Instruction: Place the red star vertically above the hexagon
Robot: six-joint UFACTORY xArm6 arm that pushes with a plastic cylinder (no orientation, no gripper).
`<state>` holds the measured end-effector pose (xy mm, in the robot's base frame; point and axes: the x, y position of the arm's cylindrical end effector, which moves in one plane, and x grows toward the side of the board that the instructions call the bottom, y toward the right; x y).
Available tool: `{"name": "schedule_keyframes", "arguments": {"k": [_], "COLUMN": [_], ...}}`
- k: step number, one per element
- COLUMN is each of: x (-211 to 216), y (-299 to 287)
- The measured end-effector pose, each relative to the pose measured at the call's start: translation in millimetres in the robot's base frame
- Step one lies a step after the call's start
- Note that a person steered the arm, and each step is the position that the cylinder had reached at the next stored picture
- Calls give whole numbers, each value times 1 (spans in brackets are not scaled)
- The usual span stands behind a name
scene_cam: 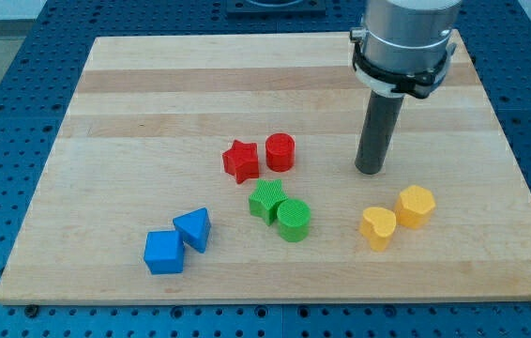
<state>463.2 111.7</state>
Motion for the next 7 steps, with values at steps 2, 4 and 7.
{"name": "schedule_keyframes", "arguments": {"k": [2,4,7], "x": [0,0,0], "y": [0,-11,-29]}}
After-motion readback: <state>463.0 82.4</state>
